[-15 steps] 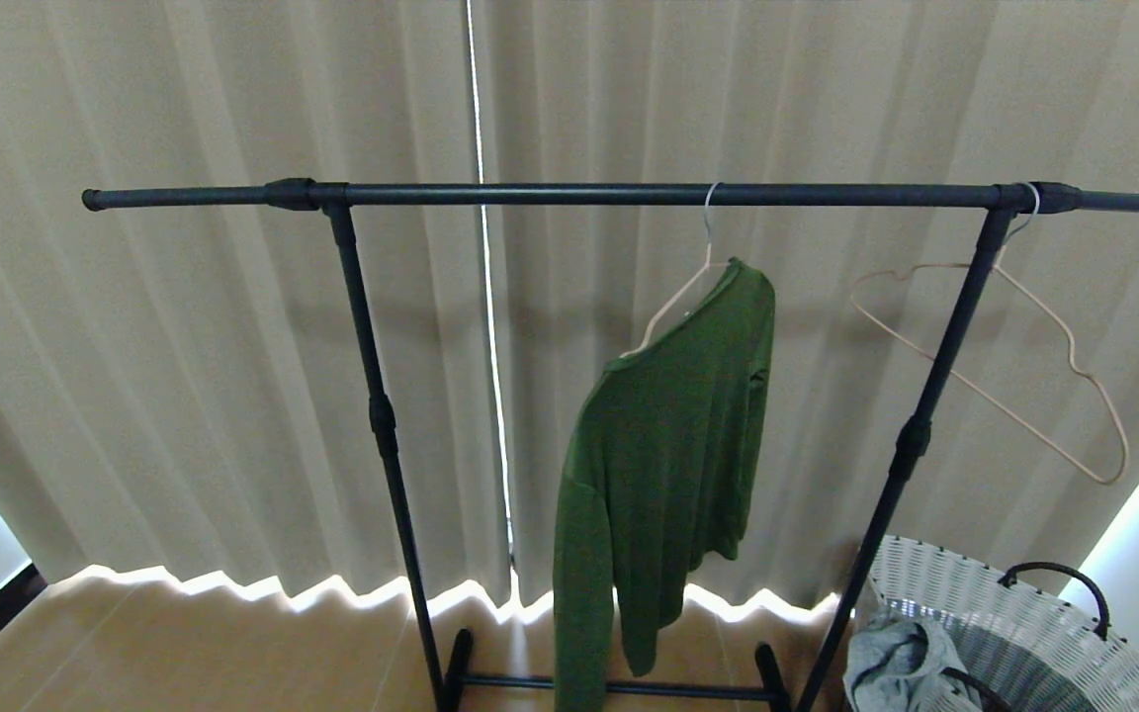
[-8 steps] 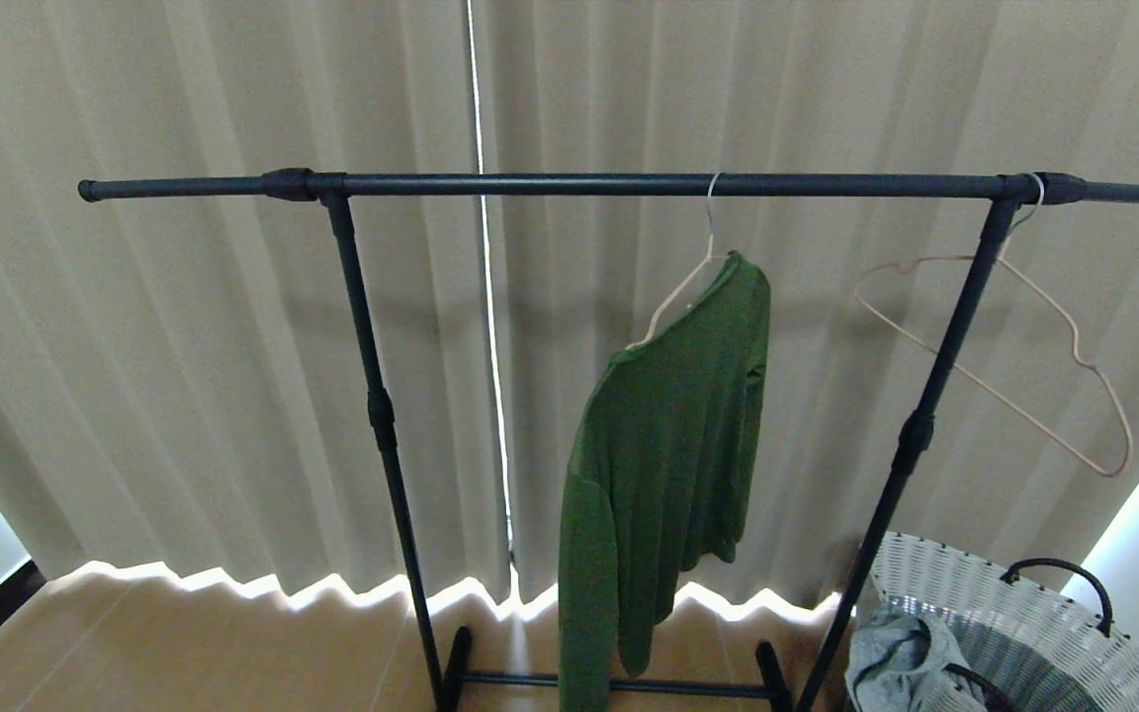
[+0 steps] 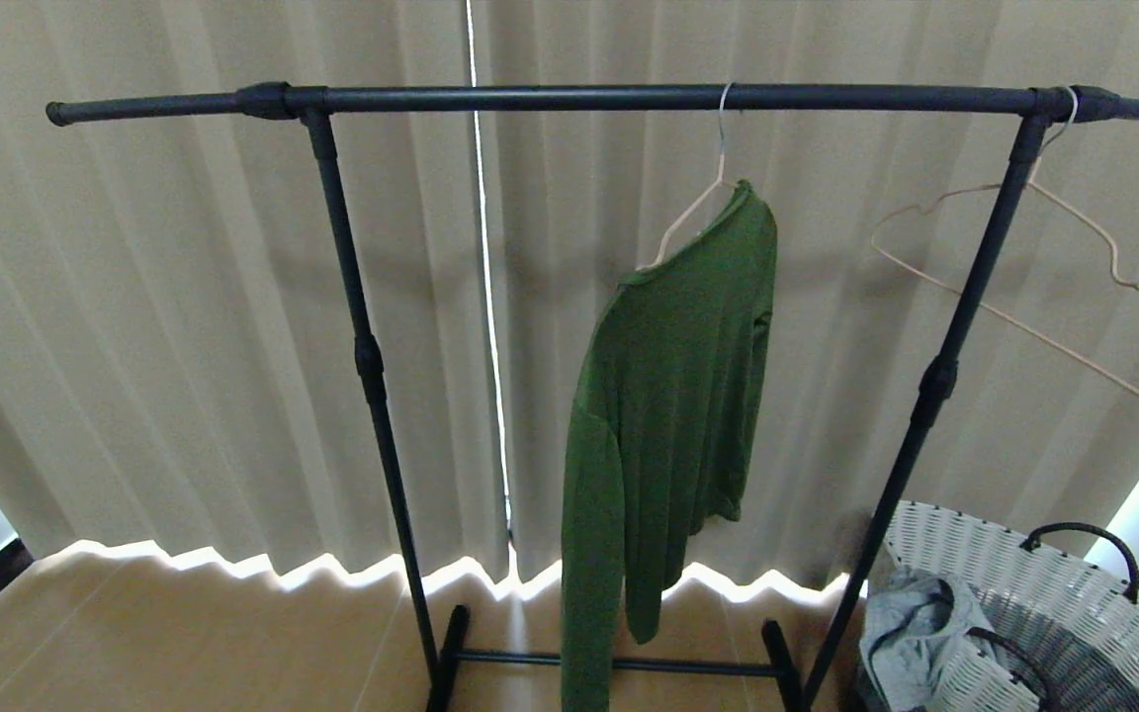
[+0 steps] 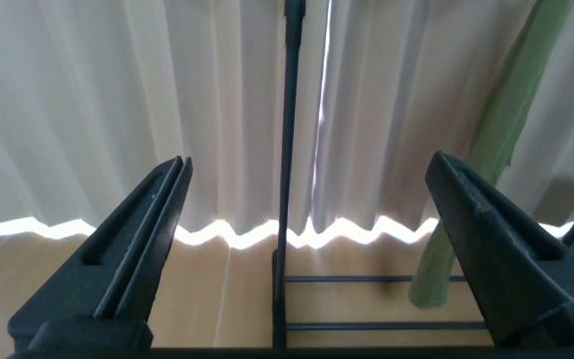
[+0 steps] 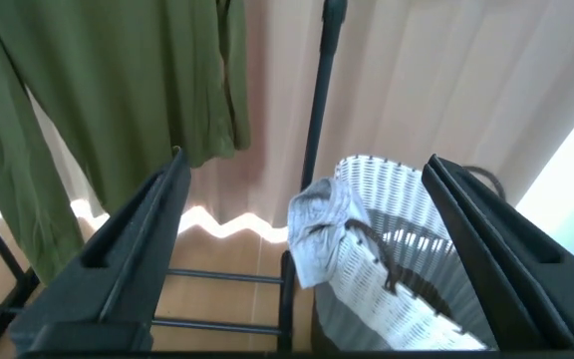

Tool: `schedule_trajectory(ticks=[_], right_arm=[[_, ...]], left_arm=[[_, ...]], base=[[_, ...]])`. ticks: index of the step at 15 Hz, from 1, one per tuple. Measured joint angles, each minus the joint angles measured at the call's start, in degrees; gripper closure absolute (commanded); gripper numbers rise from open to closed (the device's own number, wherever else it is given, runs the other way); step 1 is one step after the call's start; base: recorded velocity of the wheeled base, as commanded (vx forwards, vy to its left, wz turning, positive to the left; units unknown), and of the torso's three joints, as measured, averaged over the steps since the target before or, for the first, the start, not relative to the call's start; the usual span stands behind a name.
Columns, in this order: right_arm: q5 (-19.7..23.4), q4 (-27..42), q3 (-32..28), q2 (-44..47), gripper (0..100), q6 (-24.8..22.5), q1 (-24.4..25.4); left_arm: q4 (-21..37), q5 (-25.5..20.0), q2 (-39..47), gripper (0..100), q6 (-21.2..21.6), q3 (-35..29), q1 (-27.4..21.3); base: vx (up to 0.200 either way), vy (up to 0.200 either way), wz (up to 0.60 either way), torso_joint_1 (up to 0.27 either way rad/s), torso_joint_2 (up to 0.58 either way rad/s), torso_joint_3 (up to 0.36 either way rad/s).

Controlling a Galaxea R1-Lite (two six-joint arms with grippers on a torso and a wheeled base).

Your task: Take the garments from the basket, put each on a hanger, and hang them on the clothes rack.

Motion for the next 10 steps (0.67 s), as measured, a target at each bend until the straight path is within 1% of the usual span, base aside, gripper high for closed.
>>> schedule_trajectory(ticks=[3,7,8,10], right_arm=[[0.00,0.04,0.00,0.00,0,0.00,0.00],[0.00,0.13,0.00,0.00,0,0.00,0.00],[0.00,0.20,0.02,0.00,0,0.00,0.00],[0.02,0.06,0.02,0.00,0,0.00,0.00]], left_arm=[[0.00,0.00,0.00,0,0.00,0.00,0.04],[0.06,0.00,0.00,0,0.00,0.00,0.02],[0.17,0.00,0.00,0,0.00,0.00,0.02],[0.02,0.00,0.02,0,0.00,0.00,0.00]], base=[[0.000,0.000,0.00,-0.132,0.46,0.320],[0.000,0.000,0.00,-0.100,0.45,0.352],[0.000,0.000,0.00,-0.036,0.31,0.251],[0.000,0.000,0.00,-0.022,0.13,0.088]])
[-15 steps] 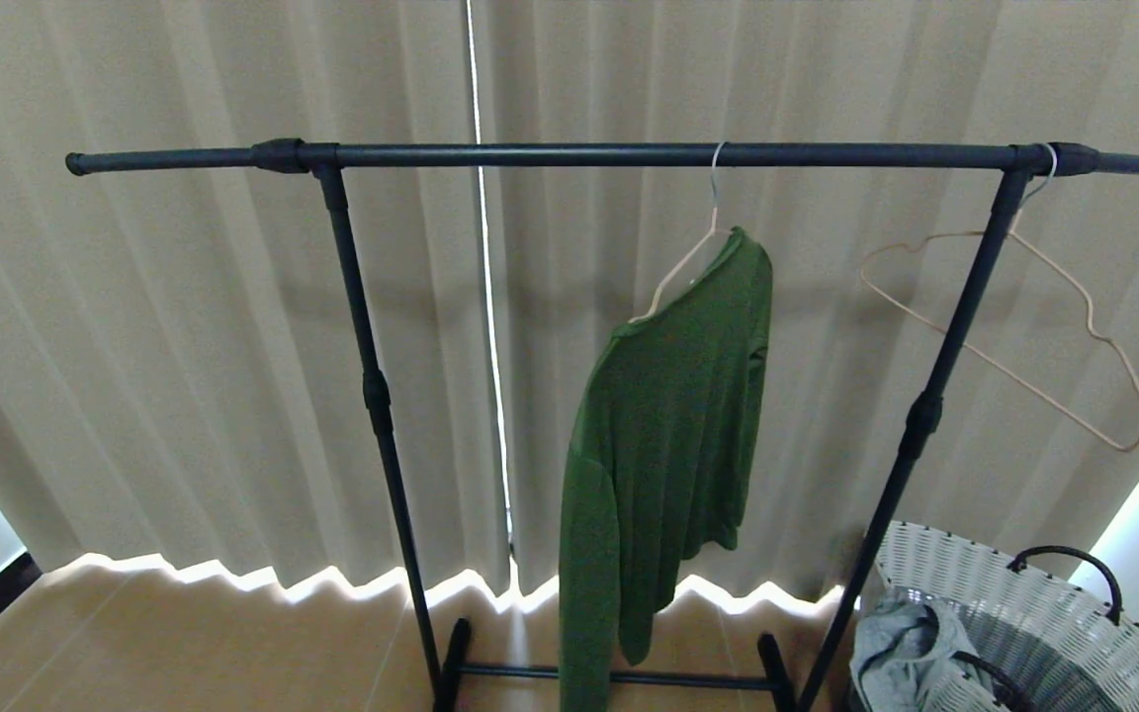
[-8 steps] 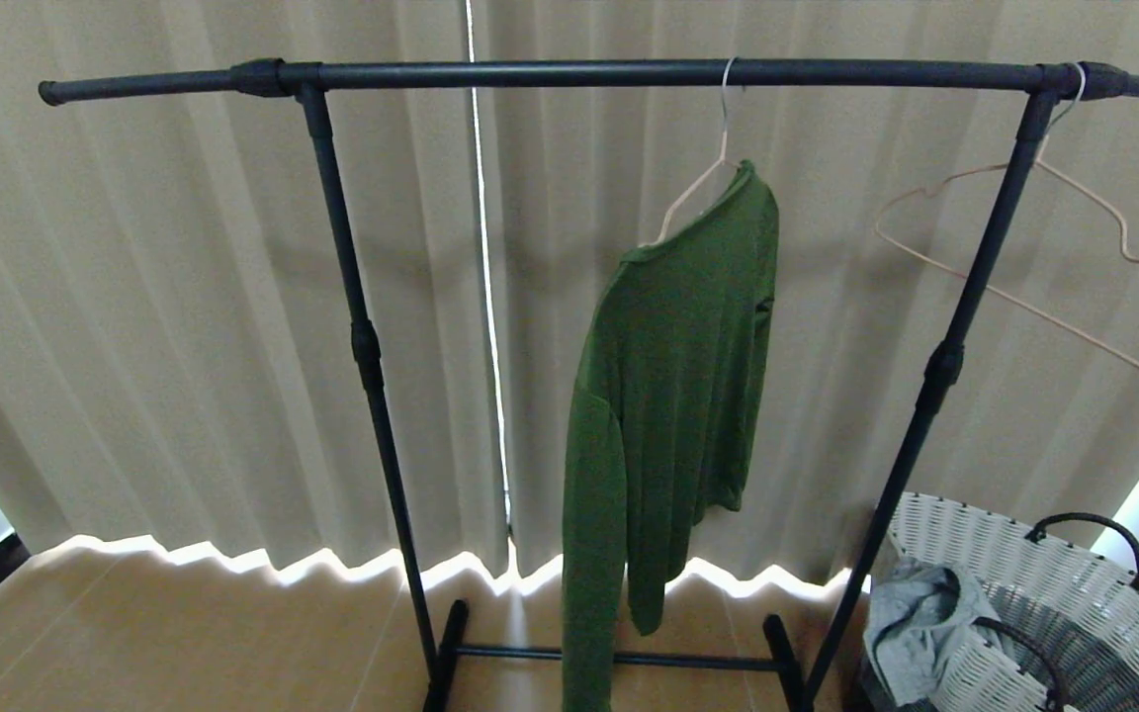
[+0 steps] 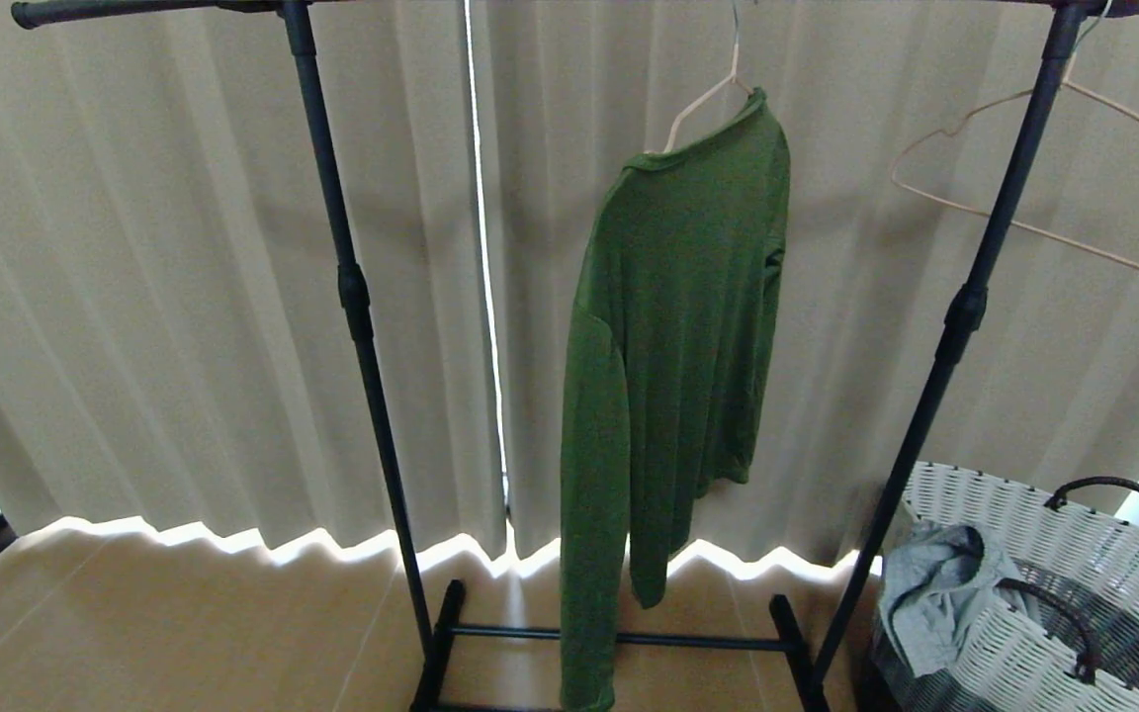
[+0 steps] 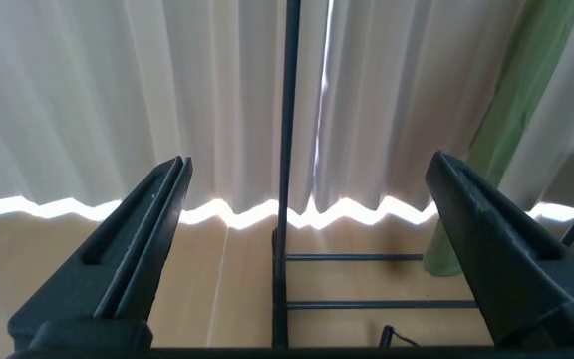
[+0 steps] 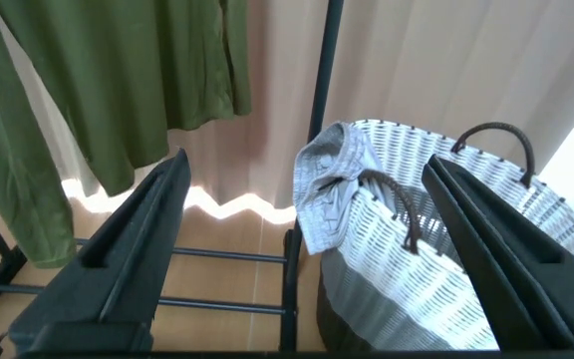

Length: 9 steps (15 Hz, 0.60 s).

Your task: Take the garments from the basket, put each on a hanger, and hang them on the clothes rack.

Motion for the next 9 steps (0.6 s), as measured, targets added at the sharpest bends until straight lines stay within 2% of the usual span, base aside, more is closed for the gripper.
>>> schedule_trajectory(ticks=[9], right_arm=[[-0.02,-0.02,-0.02,0.00,0,0.02,0.00]], left_arm=[[0.00,0.00,-0.02,0,0.00,0.00,0.02]], base=[[0.000,0.000,0.00,-0.001,0.01,0.005]])
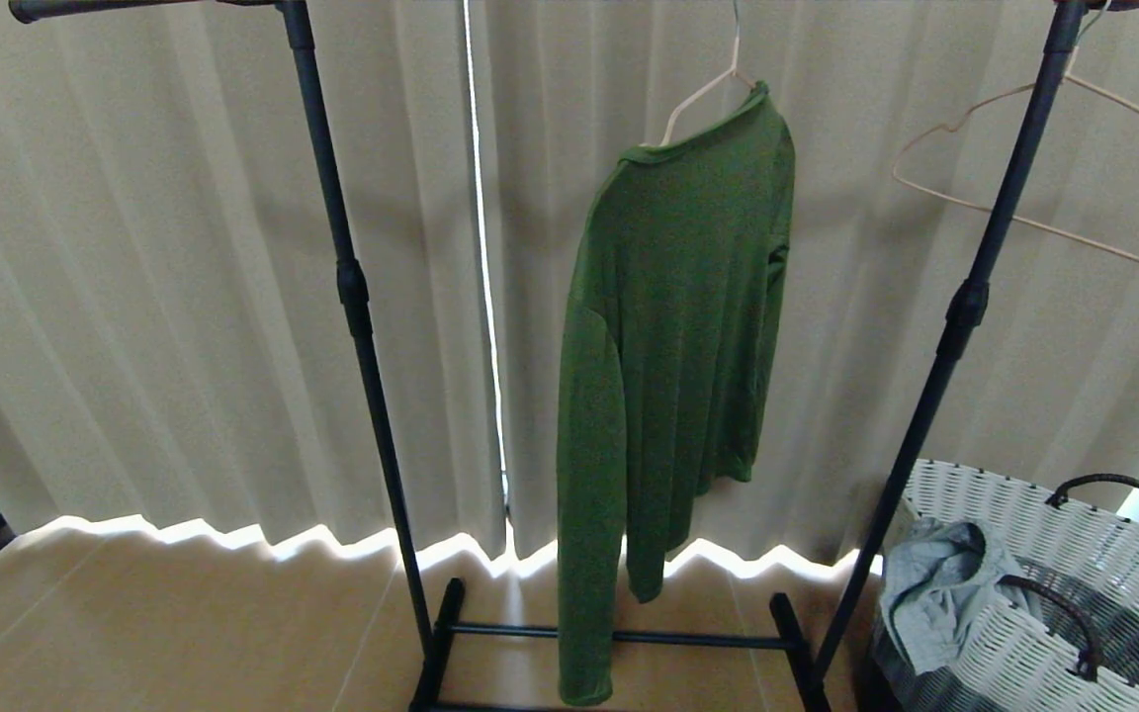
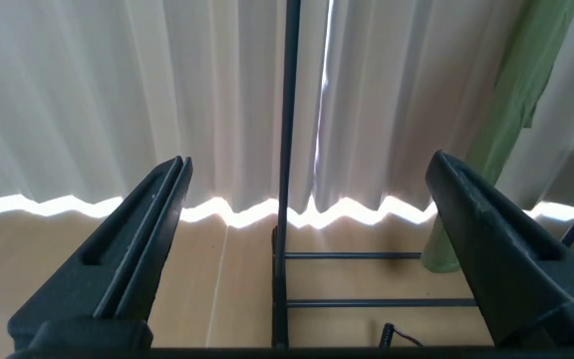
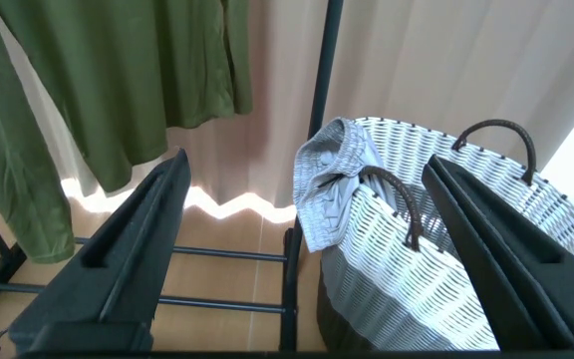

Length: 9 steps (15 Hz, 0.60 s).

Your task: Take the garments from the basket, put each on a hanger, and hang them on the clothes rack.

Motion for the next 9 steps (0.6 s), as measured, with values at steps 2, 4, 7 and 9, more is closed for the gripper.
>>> schedule_trajectory(ticks=[2,4,7,9], right_arm=[[0.00,0.00,0.00,0.00,0,-0.02,0.00],[0.00,0.00,0.00,0.00,0,-0.02,0.00],[-0.01,0.00,0.00,0.00,0,0.11,0.00],[0.05,-0.04,0.00,0.00,0,-0.07,0.00]], left_arm=[[0.02,0.00,0.00,0,0.02,0.00,-0.02],[0.02,-0.01,0.00,0,0.00,0.00,-0.02],[0.00,0.00,0.00,0,0.00,0.00,0.00],[0.02,0.00,0.00,0,0.00,0.00,0.00]], base=[[0.000,0.000,0.00,0.000,0.00,0.000],[0.000,0.000,0.00,0.000,0.00,0.000],[0.000,0.000,0.00,0.000,0.00,0.000],[0.000,0.000,0.00,0.000,0.00,0.000]])
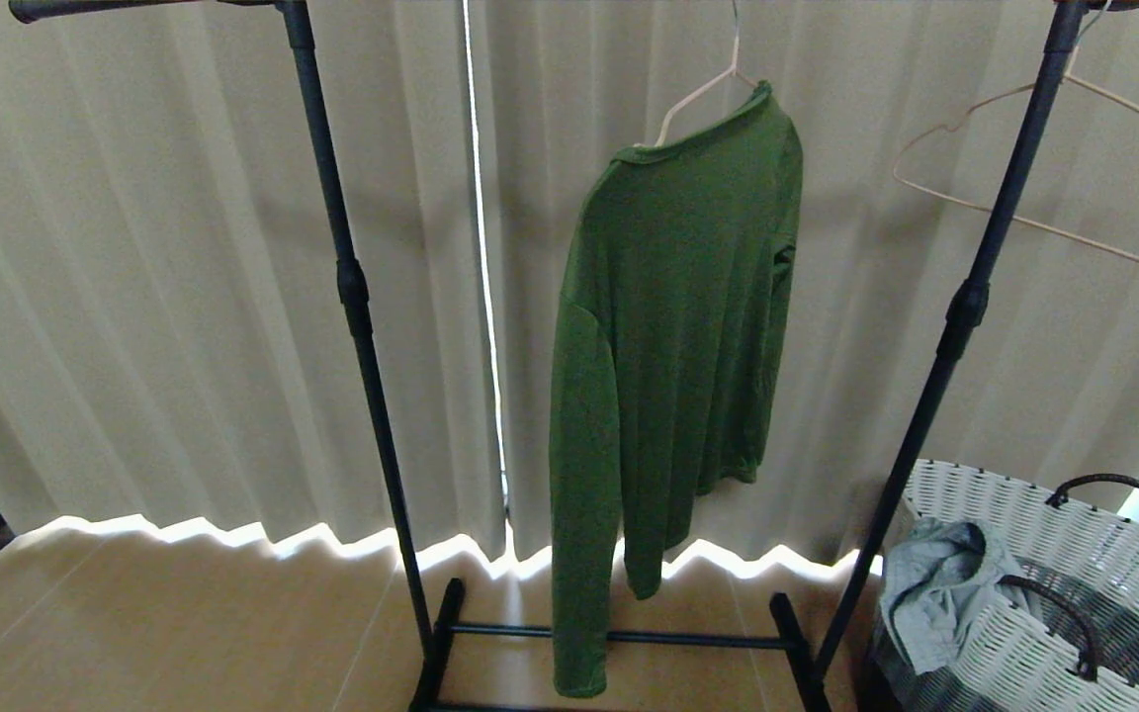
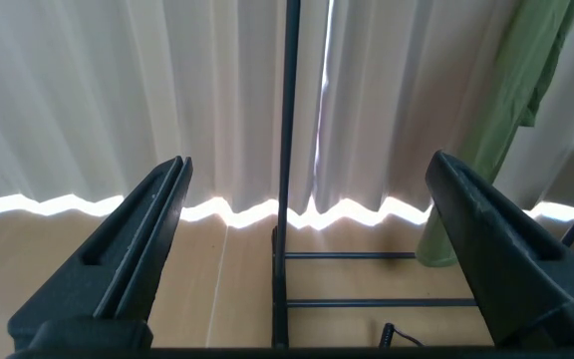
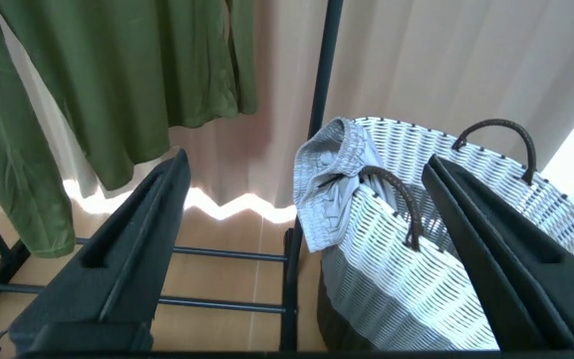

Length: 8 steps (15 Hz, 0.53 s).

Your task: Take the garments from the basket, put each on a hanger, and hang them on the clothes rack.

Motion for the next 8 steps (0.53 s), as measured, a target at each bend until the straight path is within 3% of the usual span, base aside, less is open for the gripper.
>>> schedule_trajectory(ticks=[3,8], right_arm=[[0.02,-0.11,-0.06,0.00,0,3.08,0.02],[0.06,-0.13,-0.09,0.00,0,3.08,0.00]], left_arm=[[-0.02,0.00,-0.02,0,0.00,0.00,0.01],[0.12,-0.30,-0.02,0,2.21,0.00,-0.05]], base=[[0.000,0.000,0.00,0.000,0.00,0.000],[0.000,0.000,0.00,0.000,0.00,0.000]])
